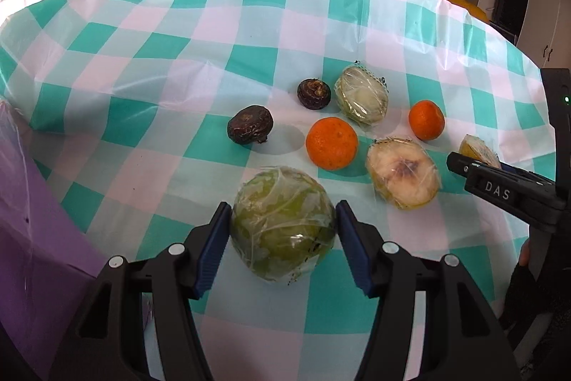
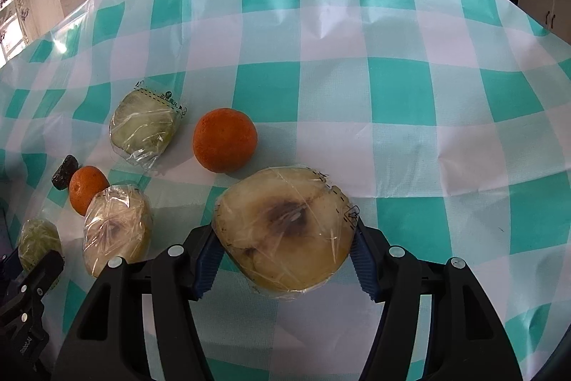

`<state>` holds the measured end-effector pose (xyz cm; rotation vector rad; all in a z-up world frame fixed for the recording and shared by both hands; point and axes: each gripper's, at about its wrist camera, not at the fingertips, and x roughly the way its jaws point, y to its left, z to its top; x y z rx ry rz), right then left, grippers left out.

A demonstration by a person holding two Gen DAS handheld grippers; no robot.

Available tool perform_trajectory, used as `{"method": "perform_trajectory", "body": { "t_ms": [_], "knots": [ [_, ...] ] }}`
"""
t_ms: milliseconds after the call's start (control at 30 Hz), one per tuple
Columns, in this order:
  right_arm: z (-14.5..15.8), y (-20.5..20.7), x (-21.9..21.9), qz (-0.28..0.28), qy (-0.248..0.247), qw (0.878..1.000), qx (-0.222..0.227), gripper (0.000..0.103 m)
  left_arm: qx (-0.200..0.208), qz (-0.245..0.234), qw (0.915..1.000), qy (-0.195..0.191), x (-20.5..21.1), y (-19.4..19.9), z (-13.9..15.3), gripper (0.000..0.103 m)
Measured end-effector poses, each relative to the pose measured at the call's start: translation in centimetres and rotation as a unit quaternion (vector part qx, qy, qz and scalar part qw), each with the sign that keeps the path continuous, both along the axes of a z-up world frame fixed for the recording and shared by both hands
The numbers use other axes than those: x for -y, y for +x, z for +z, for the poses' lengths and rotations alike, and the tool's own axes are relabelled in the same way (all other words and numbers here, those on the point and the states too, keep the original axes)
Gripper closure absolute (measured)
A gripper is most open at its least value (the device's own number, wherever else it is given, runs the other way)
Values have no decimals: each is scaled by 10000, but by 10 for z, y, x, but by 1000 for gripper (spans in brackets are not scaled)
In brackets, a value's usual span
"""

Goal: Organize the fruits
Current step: 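Lift and carry the cabbage and pear half over the purple box with both tools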

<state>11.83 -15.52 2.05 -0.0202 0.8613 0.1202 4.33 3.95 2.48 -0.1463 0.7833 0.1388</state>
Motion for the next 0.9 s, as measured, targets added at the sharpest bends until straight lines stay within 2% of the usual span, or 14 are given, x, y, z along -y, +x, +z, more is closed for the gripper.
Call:
{"method": "perform_trajectory", "body": {
  "t_ms": [100, 267, 400, 633, 900],
  "knots": [
    [2, -10, 14, -350, 294, 9989, 57, 42, 244, -23, 9996, 114, 4, -26, 4, 43],
    [2, -41, 12, -321, 473, 9984, -20, 42, 471, -129, 9988, 57, 11, -68, 14, 43],
    [-3, -66, 17, -441, 796, 9958, -139, 42, 526, -126, 9985, 31, 11, -96, 15, 43],
    [-3, -110, 13, -338, 831, 9958, -164, 42, 794, -203, 9962, 305, 11, -148, 26, 43],
    [-2, -163, -1, -250, 783, 9966, -37, 42, 1352, -197, 9893, 508, 5, -204, 58, 43]
  ]
}}
